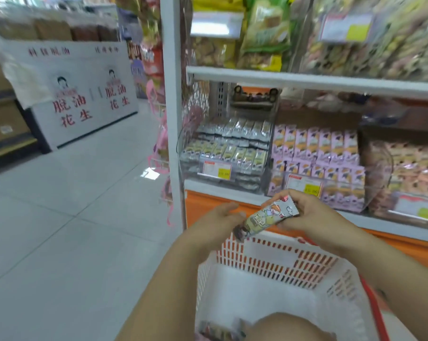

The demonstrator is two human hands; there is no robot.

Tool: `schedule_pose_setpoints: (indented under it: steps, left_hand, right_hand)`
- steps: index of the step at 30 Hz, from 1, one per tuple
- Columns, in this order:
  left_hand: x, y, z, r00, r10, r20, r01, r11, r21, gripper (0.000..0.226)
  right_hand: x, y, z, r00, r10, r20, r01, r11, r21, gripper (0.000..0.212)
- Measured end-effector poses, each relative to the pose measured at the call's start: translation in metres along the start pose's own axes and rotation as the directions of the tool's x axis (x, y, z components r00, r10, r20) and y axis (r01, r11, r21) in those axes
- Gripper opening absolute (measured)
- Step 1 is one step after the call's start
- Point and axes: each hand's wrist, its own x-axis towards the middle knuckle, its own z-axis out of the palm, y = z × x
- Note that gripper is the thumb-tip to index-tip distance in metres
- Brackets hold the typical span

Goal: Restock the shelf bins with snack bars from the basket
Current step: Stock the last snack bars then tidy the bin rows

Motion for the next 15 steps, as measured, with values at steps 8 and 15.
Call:
schedule_pose_setpoints:
  steps: [8, 15]
  left_hand:
    - [0.009, 0.004, -0.001, 0.981, 0.084, -0.174, -0.17, 0.805, -0.569, 0.017]
    - [0.039, 0.01, -0.026, 0.881, 0.169, -0.442, -0.4, 0.766, -0.503, 0.013]
  right_hand:
    - [0.021, -0.032, 0.019, 0.928, 0.123, -0.351, 0.03, 0.916, 0.4, 0.036]
    - [0.073, -0.036, 0.092, 0.902, 0.008, -0.432, 0.085, 0.977, 0.196, 0.018]
